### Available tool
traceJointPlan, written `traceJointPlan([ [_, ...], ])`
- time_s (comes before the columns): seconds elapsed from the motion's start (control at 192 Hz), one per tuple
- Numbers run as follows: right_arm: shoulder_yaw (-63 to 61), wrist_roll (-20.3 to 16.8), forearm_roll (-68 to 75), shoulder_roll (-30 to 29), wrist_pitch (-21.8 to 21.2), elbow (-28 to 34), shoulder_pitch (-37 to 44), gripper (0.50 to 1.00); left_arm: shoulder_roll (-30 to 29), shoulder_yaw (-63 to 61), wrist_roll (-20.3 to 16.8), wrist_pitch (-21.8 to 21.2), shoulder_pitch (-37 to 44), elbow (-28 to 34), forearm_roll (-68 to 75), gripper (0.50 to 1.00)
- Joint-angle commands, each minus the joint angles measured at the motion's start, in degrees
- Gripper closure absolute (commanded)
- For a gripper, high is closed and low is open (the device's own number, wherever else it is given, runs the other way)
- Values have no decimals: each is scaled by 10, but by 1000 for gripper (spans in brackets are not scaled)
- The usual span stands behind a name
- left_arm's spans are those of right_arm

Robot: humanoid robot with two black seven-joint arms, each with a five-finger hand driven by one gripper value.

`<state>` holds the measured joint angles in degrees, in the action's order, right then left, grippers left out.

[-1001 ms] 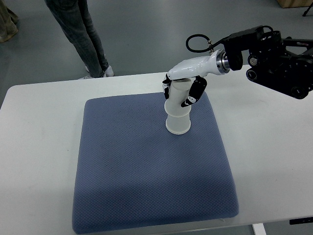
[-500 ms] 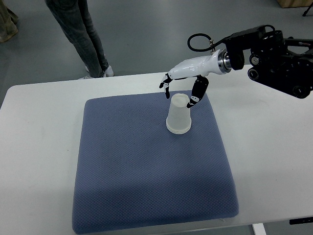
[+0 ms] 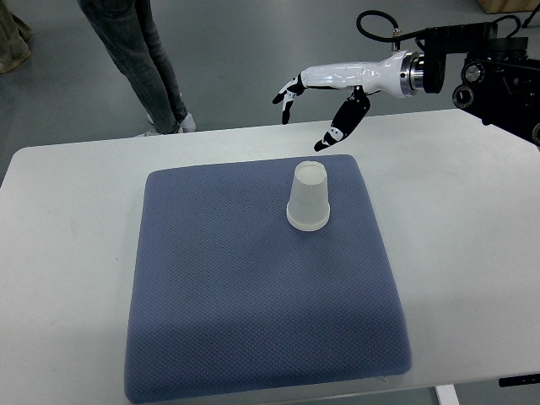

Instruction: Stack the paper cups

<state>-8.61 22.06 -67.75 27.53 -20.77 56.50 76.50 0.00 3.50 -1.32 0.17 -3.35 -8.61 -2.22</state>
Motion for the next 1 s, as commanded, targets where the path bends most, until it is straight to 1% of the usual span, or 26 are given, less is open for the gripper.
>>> traceJointPlan([
  [0.0,-8,0,81,4,2,-1,-1,599,0,0,0,0,0,0,-1,500],
  [0.209,-22,1,277,-5,11,-34,-18,599,0,-1,0,0,0,0,-1,500],
  [0.297,-62,1,373,-20,18,-49,-35,599,0,-1,0,0,0,0,-1,500],
  [0.407,-111,2,450,-35,34,-65,-50,599,0,0,0,0,0,0,-1,500],
  [0.485,-159,4,520,-50,61,-87,-72,599,0,0,0,0,0,0,0,500],
  [0.646,-186,4,617,-71,98,-116,-94,599,0,0,0,0,0,0,-1,500],
  [0.704,-186,1,656,-77,120,-120,-102,599,0,0,0,0,0,0,-1,500],
  [0.792,-183,-2,717,-81,172,-122,-110,599,0,0,0,0,0,0,0,500],
  [0.813,-182,-2,722,-82,177,-122,-110,599,0,0,0,0,0,0,0,500],
  [0.881,-179,-22,755,-85,213,-122,-121,599,0,0,0,0,0,0,-1,500],
  [0.949,-179,-46,776,-92,234,-122,-130,599,0,0,0,0,0,0,0,500],
  [0.996,-179,-54,787,-99,243,-122,-138,599,0,-1,0,0,0,0,-1,500],
])
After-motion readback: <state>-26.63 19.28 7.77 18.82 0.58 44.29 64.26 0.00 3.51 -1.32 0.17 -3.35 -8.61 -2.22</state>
